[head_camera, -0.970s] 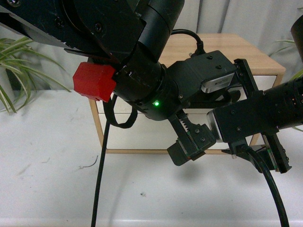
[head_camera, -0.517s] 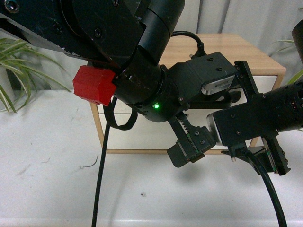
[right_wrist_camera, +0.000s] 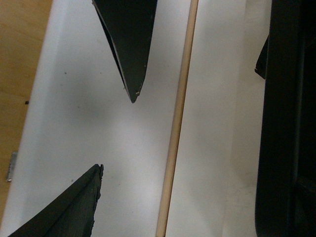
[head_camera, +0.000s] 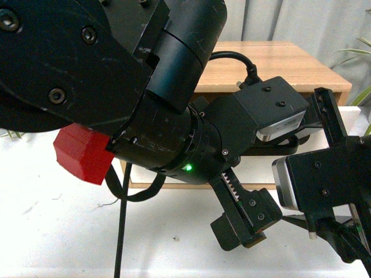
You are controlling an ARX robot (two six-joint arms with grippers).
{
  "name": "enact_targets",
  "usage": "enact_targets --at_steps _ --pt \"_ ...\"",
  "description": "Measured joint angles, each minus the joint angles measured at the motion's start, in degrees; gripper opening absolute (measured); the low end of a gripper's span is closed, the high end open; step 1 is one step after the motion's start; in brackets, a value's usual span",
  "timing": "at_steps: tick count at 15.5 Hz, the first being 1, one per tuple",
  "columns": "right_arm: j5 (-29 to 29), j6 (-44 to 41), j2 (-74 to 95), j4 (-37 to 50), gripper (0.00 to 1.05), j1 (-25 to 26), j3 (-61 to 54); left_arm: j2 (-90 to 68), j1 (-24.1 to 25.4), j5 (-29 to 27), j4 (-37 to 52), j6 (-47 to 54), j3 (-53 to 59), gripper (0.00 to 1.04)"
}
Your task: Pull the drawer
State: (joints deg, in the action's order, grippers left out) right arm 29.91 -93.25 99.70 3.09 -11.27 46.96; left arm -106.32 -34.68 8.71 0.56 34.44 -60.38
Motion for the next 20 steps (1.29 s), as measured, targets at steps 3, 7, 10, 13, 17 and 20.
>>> enact_targets --at_steps 3,7,10,13,17,20 --pt "0.39 0.17 -6.97 -1.68 0.98 -0.37 -7.17 4.85 -2.36 1.36 1.51 -3.10 6.47 0.98" --pt "0.81 -0.33 -10.97 -4.26 0.98 -0.42 -10.16 8.02 -3.76 1.92 1.99 -3.74 10.27 0.98" --pt "1.03 -0.96 -11.08 -4.48 0.98 0.20 -9.84 8.41 -3.74 2.03 1.57 -4.39 10.19 0.98" --pt "1.88 -1.33 -12.35 -6.99 0.98 1.66 -8.26 9.90 -2.91 2.89 0.61 -7.52 8.98 0.98" --pt "2.69 -1.27 -14.08 -9.16 0.98 2.78 -5.62 12.11 -1.64 5.35 -0.70 -9.55 8.52 0.98" --pt "3.69 -1.20 -15.26 -10.34 0.98 3.48 -4.50 14.91 0.11 7.61 -0.52 -11.78 8.07 0.98"
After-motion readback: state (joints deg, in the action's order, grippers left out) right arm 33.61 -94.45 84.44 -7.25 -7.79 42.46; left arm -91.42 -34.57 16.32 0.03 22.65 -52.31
